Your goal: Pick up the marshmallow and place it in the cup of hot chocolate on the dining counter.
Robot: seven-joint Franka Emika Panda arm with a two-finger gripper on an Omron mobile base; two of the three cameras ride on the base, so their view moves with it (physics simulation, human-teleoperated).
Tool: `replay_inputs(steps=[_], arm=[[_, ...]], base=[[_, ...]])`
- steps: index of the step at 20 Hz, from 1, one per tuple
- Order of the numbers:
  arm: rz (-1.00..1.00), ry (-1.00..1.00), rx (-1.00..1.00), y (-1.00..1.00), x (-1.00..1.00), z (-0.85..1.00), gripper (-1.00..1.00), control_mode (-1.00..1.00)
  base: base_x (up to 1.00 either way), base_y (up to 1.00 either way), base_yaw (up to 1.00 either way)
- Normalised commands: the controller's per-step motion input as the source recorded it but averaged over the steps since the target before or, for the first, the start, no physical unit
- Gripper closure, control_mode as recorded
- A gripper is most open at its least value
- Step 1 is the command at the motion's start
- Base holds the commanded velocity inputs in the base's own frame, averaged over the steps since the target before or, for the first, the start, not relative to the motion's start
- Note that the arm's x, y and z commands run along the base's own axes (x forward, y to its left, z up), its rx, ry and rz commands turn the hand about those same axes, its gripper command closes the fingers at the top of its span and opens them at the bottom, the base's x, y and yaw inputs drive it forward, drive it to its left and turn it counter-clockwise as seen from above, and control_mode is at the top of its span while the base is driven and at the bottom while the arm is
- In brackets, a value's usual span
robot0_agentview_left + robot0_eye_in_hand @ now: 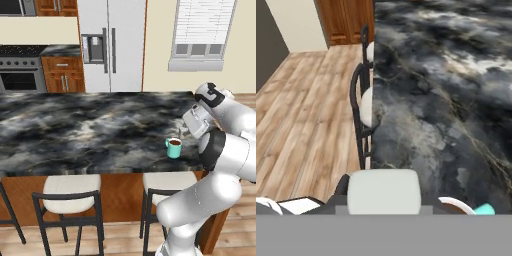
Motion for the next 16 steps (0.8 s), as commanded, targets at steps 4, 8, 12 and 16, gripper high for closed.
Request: replay_inputs(steps=[4,8,12,16], arm=[[0.0,0.0,-0.02,0.01,0.0,-0.21,1.0,-1.0],[0.0,0.0,-0.01,0.0,0.0,-0.16,1.0,-1.0],[0.0,0.0,0.0,0.0,0.04,-0.05,1.0,-1.0],[0.0,0.0,0.0,0.0,0.1,-0.01,1.0,-1.0]], base=[[0.0,0.0,0.0],[0.0,0.0,0.0],[0.0,0.0,0.0],[0.0,0.0,0.0]])
